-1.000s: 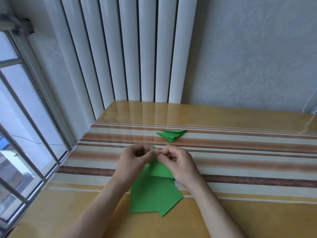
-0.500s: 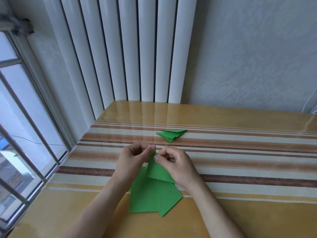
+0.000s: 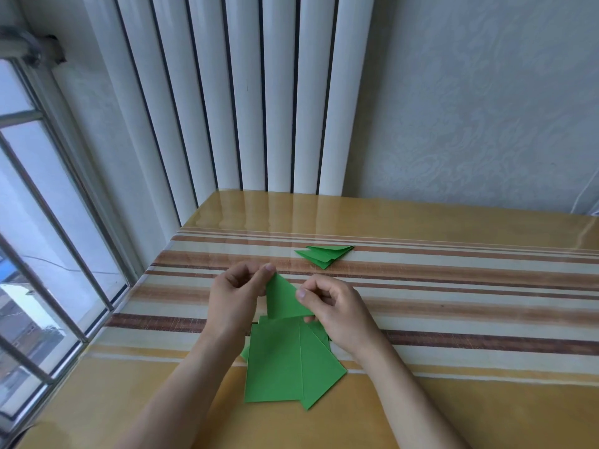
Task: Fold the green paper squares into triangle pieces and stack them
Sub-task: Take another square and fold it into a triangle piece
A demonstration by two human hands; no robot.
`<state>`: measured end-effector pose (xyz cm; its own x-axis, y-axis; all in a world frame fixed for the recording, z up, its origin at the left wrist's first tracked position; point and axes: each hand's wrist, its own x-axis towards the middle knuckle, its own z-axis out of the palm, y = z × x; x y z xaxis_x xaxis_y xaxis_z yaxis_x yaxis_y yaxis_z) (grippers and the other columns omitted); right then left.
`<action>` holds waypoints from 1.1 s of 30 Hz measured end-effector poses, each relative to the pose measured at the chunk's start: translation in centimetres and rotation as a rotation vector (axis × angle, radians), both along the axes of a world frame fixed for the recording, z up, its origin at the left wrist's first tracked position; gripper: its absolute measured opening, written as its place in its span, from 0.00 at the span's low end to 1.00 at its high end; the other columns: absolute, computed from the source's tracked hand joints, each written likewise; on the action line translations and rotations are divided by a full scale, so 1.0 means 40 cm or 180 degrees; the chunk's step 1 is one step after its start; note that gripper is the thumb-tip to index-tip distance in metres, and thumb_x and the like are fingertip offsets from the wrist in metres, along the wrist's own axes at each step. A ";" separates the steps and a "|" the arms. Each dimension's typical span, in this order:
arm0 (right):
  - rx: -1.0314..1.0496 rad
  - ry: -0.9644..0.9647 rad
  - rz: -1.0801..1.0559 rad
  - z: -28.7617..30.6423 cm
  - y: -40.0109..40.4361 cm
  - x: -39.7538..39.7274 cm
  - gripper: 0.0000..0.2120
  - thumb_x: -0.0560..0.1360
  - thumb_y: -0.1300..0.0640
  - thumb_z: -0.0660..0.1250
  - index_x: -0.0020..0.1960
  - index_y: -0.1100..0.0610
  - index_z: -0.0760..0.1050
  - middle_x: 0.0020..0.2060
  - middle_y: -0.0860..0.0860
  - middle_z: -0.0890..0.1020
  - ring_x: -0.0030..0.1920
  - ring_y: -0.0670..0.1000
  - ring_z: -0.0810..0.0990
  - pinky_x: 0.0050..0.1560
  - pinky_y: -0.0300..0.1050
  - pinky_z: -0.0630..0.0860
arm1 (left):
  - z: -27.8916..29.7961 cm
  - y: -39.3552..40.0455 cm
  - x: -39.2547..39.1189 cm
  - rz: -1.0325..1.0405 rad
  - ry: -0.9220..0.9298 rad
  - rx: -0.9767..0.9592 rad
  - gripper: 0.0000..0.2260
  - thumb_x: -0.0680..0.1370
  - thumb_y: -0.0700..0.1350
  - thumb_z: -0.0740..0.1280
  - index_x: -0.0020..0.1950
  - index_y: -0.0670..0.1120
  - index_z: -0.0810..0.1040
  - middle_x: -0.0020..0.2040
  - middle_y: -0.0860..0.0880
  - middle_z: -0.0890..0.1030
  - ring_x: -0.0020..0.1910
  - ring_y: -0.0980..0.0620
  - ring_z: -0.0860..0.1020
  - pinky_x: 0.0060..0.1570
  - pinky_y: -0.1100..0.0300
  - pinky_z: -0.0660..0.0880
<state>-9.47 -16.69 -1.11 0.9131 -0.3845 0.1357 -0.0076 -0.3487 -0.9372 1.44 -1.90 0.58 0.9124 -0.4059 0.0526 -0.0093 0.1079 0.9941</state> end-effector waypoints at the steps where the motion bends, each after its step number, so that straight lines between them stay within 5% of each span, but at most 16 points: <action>1: 0.0007 0.0032 -0.0008 0.000 0.000 0.000 0.08 0.82 0.52 0.69 0.44 0.50 0.80 0.39 0.50 0.81 0.40 0.47 0.82 0.50 0.59 0.83 | 0.001 0.001 0.001 0.0104 0.0017 -0.0002 0.09 0.79 0.43 0.73 0.41 0.41 0.82 0.35 0.44 0.78 0.36 0.52 0.76 0.43 0.58 0.74; 6: -0.0035 0.0137 -0.0218 0.003 -0.003 -0.005 0.08 0.83 0.55 0.68 0.46 0.54 0.81 0.36 0.48 0.84 0.37 0.44 0.83 0.45 0.43 0.80 | -0.007 0.003 0.012 0.0455 0.0096 -0.0141 0.11 0.79 0.44 0.73 0.43 0.36 0.81 0.35 0.46 0.77 0.36 0.52 0.74 0.43 0.59 0.72; 11: -0.0166 0.0243 -0.0399 0.004 0.000 -0.005 0.08 0.83 0.55 0.67 0.46 0.55 0.81 0.35 0.48 0.84 0.34 0.42 0.80 0.42 0.40 0.78 | -0.017 -0.004 0.012 0.0547 0.0190 -0.0043 0.11 0.80 0.46 0.73 0.42 0.40 0.82 0.29 0.52 0.75 0.33 0.54 0.73 0.42 0.59 0.73; 16: -0.0368 0.0243 -0.0522 0.005 -0.004 -0.008 0.09 0.83 0.55 0.68 0.45 0.53 0.80 0.34 0.46 0.84 0.33 0.41 0.80 0.38 0.37 0.76 | -0.009 0.004 0.002 -0.0247 0.0328 0.0212 0.17 0.77 0.53 0.74 0.47 0.38 0.82 0.36 0.48 0.82 0.32 0.54 0.79 0.33 0.61 0.76; 20: -0.0404 0.0224 -0.0494 0.007 0.008 -0.008 0.09 0.83 0.55 0.68 0.44 0.54 0.80 0.33 0.46 0.84 0.32 0.38 0.81 0.36 0.31 0.74 | -0.005 -0.002 -0.022 -0.0655 0.0188 0.0486 0.17 0.72 0.52 0.78 0.46 0.37 0.84 0.43 0.40 0.87 0.43 0.38 0.87 0.51 0.43 0.83; 27: -0.0128 0.0062 -0.0410 0.010 0.015 -0.005 0.05 0.81 0.54 0.70 0.46 0.51 0.81 0.40 0.51 0.85 0.42 0.50 0.86 0.48 0.51 0.82 | 0.003 0.004 -0.025 -0.0690 0.0184 0.0528 0.14 0.70 0.50 0.79 0.45 0.39 0.87 0.44 0.38 0.88 0.45 0.35 0.86 0.53 0.37 0.82; 33: -0.0227 0.0041 -0.0473 0.005 0.016 -0.004 0.06 0.80 0.56 0.70 0.44 0.50 0.80 0.38 0.48 0.83 0.42 0.52 0.84 0.48 0.56 0.81 | 0.005 0.000 -0.033 -0.0714 0.0042 0.0683 0.10 0.75 0.48 0.77 0.44 0.41 0.87 0.43 0.41 0.88 0.43 0.40 0.87 0.52 0.38 0.83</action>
<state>-9.63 -16.07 -0.91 0.8487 -0.5052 0.1562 -0.0759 -0.4086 -0.9096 0.11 -1.92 0.78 0.7988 -0.5979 -0.0674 0.0041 -0.1065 0.9943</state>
